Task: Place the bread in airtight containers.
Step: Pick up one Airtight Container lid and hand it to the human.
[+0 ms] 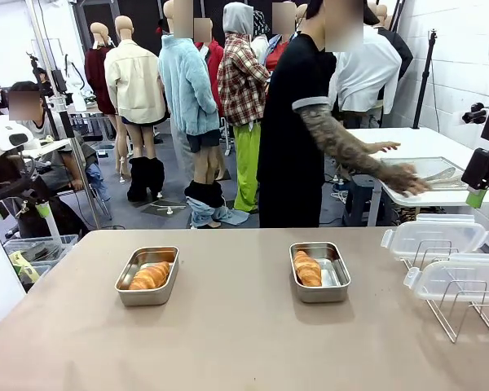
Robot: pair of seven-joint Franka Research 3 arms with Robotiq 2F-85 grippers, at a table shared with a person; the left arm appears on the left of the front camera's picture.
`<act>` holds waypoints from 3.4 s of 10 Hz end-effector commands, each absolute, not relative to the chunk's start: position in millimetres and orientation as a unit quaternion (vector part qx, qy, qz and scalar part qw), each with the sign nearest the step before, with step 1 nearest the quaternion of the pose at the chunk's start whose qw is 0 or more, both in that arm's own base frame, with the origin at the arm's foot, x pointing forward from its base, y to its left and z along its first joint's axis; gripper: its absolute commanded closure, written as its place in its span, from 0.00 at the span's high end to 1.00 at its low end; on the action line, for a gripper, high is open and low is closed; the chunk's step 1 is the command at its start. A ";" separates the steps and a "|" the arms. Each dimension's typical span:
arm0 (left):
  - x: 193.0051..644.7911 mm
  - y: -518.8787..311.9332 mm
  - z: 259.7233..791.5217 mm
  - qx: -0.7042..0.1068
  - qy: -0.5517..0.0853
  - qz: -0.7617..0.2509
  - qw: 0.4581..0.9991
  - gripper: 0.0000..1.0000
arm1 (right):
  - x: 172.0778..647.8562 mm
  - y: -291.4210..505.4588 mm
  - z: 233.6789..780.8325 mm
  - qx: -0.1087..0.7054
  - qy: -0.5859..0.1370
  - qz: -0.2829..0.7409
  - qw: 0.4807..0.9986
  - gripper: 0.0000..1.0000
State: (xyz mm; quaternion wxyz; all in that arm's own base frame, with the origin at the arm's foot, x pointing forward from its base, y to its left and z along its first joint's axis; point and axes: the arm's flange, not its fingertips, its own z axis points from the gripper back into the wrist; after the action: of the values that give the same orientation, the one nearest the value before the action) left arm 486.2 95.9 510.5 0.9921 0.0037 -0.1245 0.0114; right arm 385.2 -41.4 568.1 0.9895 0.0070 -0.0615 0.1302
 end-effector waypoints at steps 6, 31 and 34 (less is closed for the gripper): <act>485.0 95.1 509.4 0.006 -0.134 0.021 0.991 1.00 | 383.7 -39.6 566.1 0.005 -0.059 0.121 0.991 1.00; 485.0 95.1 509.4 0.006 -0.134 0.021 0.991 1.00 | 386.2 -19.0 478.8 -0.165 0.082 0.599 0.779 1.00; 485.0 95.1 509.4 0.006 -0.134 0.021 0.991 1.00 | 392.4 -14.3 476.7 -0.092 0.064 0.628 0.770 1.00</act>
State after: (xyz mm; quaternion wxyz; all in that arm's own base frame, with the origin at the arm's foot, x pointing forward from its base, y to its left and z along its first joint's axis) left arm 486.3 95.5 510.3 0.9921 0.0039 -0.1248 0.0111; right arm 390.7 -12.9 478.8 0.7724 -0.1339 0.0750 0.6163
